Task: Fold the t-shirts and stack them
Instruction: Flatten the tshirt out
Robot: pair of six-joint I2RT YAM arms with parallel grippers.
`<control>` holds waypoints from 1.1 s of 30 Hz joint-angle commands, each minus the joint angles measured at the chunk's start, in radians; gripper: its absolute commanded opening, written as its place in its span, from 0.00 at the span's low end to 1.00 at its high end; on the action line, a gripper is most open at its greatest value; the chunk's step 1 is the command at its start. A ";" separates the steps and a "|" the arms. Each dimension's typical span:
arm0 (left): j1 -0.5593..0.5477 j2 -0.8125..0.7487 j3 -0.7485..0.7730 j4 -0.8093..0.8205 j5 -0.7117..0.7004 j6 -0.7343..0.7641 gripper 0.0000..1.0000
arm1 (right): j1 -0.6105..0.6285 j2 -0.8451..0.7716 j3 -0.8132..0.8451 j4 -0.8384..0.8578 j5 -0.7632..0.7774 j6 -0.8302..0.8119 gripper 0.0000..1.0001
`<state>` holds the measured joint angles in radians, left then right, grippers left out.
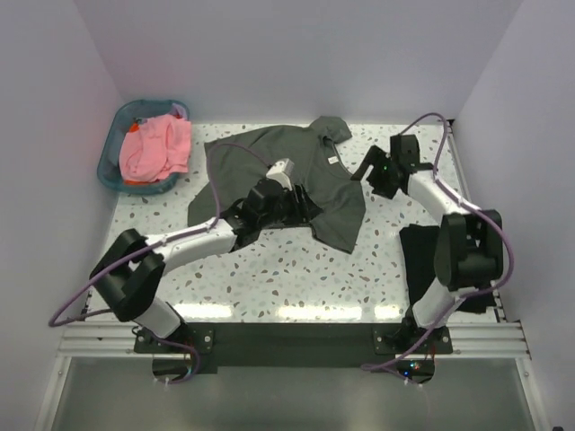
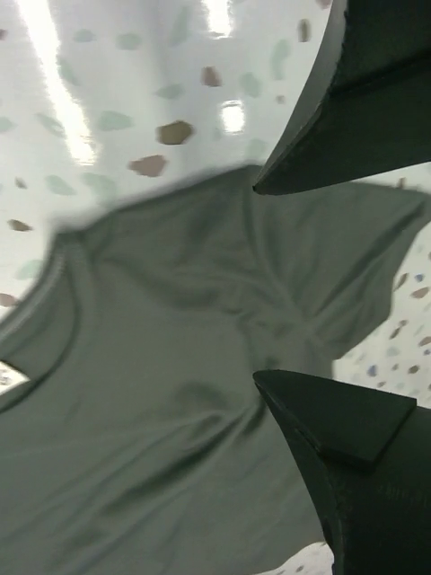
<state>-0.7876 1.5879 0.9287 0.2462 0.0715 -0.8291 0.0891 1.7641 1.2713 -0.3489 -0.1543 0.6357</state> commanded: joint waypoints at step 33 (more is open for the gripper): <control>0.626 -0.086 -0.214 -0.429 -0.535 -0.197 0.46 | 0.115 -0.092 -0.313 0.188 0.211 0.041 0.53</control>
<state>-0.1703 1.4746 0.6830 -0.2298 -0.4046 -0.9852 0.2028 1.6688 0.9417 -0.2005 0.0357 0.6739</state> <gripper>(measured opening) 0.461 0.517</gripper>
